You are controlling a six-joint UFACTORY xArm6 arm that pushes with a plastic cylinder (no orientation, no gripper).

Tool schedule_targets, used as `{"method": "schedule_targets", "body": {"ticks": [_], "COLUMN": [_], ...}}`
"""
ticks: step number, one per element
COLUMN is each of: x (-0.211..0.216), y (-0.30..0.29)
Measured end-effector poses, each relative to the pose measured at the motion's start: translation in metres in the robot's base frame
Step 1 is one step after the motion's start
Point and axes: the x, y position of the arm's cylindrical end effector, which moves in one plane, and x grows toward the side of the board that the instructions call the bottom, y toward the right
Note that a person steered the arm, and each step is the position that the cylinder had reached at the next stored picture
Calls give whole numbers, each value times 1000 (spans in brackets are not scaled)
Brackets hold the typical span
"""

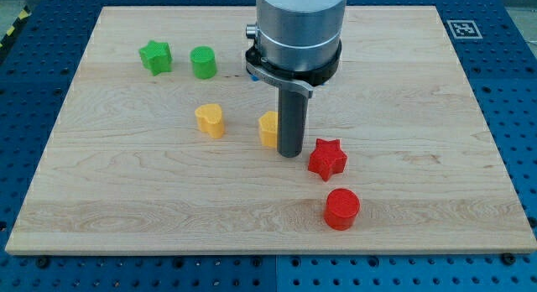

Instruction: Place the red star to the right of the yellow hexagon

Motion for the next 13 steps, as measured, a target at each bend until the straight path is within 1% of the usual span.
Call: {"method": "schedule_targets", "body": {"ticks": [1, 3, 4, 6, 7, 9, 11, 12, 13], "x": [-1, 39, 44, 71, 71, 71, 69, 56, 34], "y": [0, 34, 51, 60, 68, 104, 114, 114, 114]}}
